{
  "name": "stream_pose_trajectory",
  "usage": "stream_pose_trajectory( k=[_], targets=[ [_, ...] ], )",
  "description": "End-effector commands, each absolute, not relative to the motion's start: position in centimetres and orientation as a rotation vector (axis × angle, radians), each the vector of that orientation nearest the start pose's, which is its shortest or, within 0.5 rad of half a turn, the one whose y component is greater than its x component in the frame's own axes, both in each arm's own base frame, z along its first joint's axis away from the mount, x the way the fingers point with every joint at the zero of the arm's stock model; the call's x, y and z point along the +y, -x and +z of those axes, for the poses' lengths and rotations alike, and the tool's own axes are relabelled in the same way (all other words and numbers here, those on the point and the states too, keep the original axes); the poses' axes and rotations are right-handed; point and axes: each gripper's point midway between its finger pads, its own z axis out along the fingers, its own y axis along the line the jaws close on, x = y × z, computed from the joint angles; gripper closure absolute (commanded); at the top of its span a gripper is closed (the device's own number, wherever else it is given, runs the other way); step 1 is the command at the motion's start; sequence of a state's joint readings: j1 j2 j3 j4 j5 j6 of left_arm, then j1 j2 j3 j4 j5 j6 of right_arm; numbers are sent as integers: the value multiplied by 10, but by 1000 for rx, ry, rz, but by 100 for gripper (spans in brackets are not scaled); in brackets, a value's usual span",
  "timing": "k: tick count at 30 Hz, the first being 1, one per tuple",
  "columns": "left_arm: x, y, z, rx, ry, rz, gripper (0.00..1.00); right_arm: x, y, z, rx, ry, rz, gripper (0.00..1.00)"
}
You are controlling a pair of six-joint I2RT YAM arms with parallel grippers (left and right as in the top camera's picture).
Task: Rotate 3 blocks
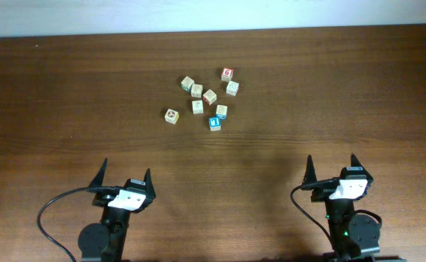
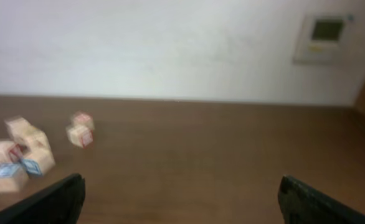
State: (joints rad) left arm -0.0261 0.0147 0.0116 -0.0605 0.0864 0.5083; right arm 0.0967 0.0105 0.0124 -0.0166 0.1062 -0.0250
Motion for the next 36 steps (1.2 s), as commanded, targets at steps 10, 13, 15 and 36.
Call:
stream_pose_trajectory(
  k=[10, 13, 15, 36],
  targets=[
    [-19, -247, 247, 1501, -150, 4, 1, 48, -233, 273, 1597, 126, 265, 2],
    [-21, -265, 280, 1553, -160, -6, 1, 62, -246, 295, 1660, 180, 327, 2],
    [-27, -286, 300, 1634, -187, -36, 1, 74, -260, 305, 1746, 219, 387, 2],
    [10, -421, 197, 2643, 406, -16, 0, 252, -445, 74, 2771, 197, 214, 28]
  ],
)
